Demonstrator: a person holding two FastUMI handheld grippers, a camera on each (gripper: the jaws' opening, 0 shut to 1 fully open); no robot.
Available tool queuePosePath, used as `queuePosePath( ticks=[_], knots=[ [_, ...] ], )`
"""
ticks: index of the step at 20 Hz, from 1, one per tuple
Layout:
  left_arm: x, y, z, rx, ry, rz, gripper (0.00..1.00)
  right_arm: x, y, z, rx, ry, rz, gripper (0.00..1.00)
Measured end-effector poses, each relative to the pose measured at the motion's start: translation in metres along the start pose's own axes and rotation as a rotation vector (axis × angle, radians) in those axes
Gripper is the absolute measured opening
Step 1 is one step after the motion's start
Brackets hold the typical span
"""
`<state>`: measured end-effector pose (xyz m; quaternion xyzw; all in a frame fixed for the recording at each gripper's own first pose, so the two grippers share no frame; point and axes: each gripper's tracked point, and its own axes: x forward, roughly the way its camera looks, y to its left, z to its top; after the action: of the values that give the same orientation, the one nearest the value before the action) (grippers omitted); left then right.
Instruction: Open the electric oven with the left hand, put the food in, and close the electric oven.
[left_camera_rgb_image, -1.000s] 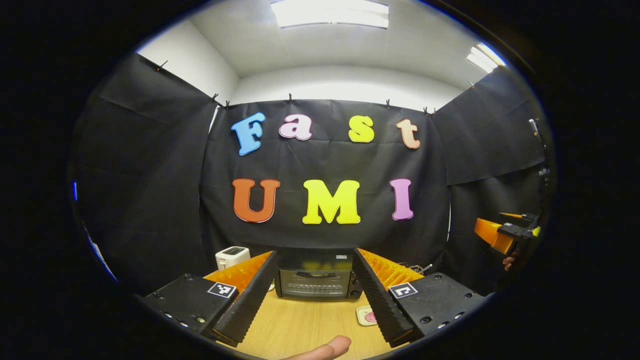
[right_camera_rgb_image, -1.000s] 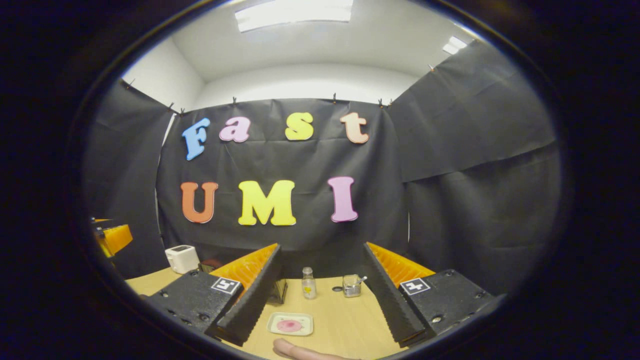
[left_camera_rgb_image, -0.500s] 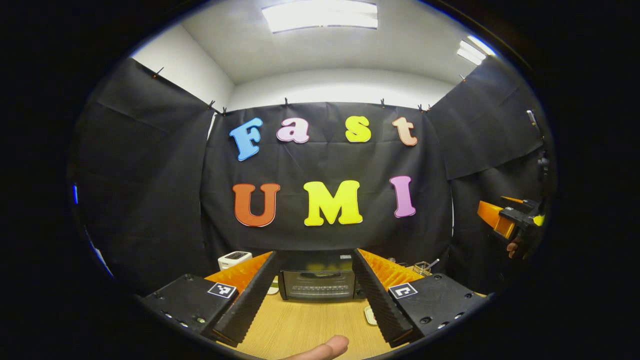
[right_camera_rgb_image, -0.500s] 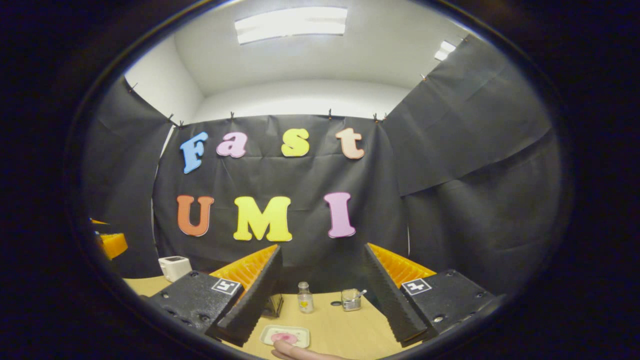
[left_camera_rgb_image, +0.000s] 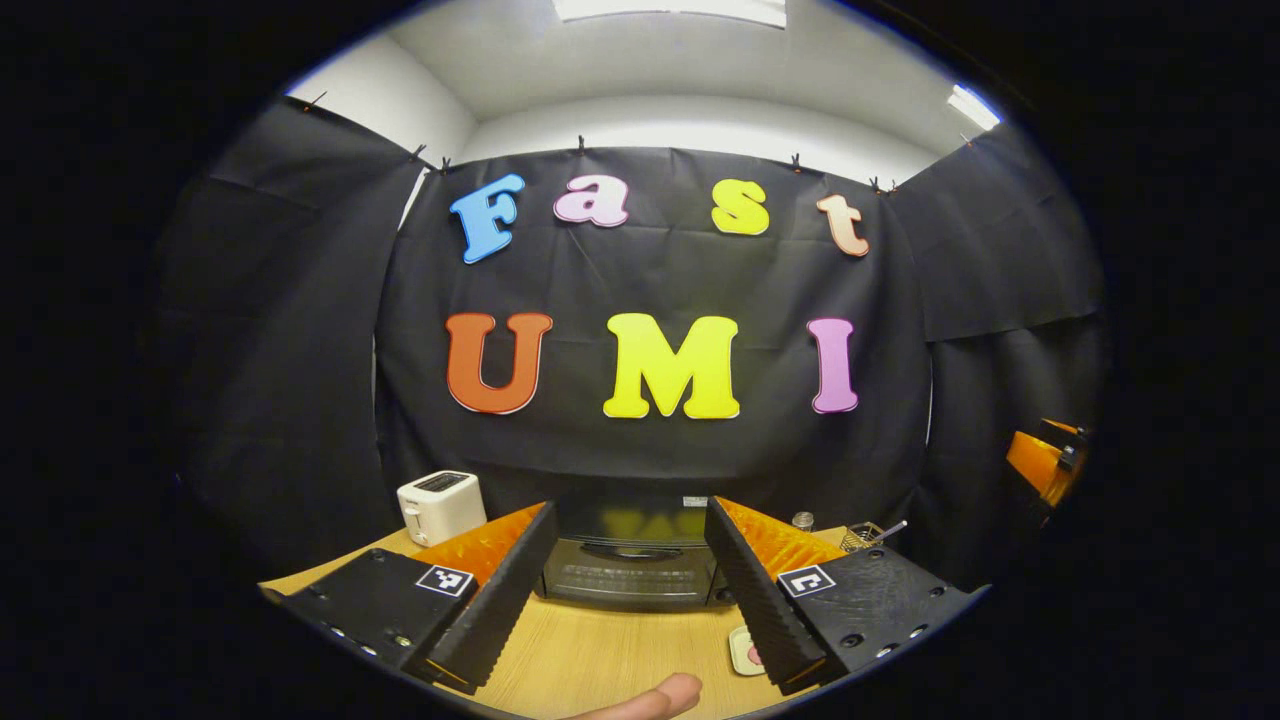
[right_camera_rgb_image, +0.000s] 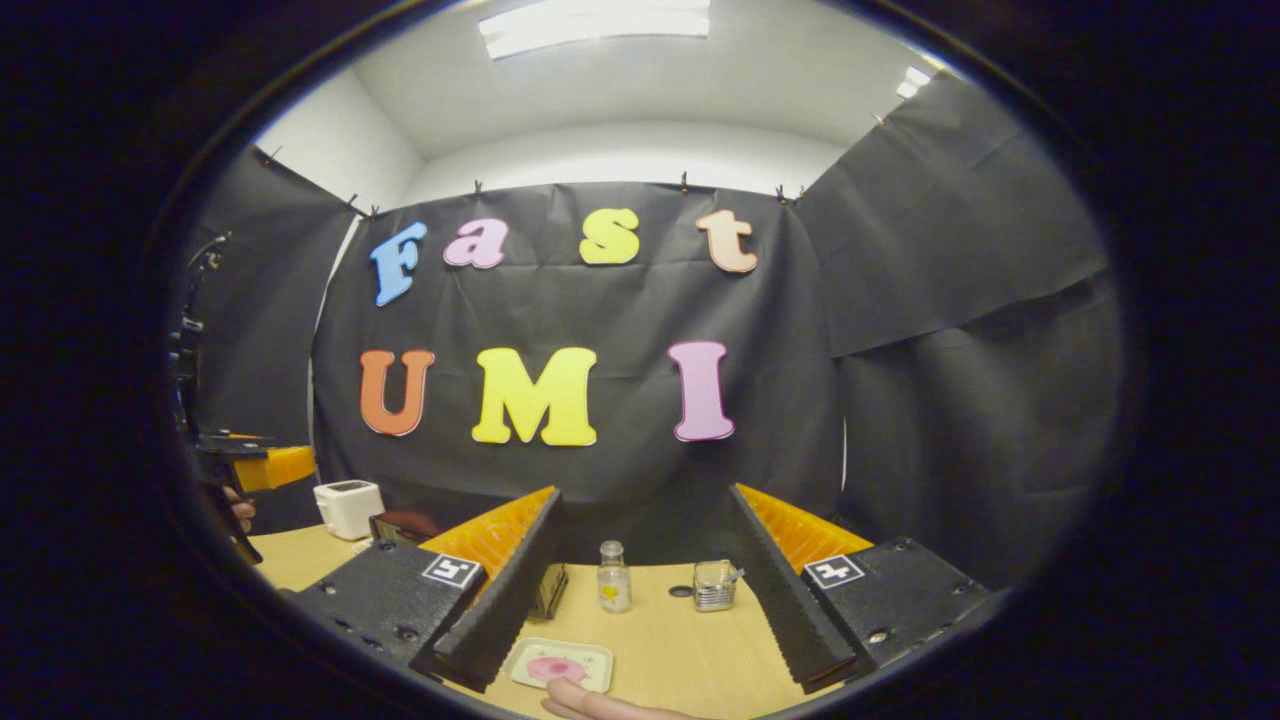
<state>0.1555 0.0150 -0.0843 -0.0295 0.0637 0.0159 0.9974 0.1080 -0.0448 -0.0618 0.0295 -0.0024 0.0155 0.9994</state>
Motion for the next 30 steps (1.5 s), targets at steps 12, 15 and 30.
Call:
queuePosePath(
  ticks=[12, 15, 30],
  knots=[
    [0.187, 0.008, -0.135, 0.001, 0.405, -0.026, 0.95, 0.011, -0.047, -0.011, -0.007, -0.011, -0.009, 1.00],
    [0.200, 0.005, -0.156, 0.019, 0.455, -0.037, 0.95, 0.010, -0.067, -0.017, -0.008, -0.006, -0.038, 1.00],
    [0.180, 0.002, -0.176, 0.071, 0.504, -0.081, 0.96, 0.004, -0.063, -0.033, -0.015, 0.064, -0.072, 1.00]
  ],
)
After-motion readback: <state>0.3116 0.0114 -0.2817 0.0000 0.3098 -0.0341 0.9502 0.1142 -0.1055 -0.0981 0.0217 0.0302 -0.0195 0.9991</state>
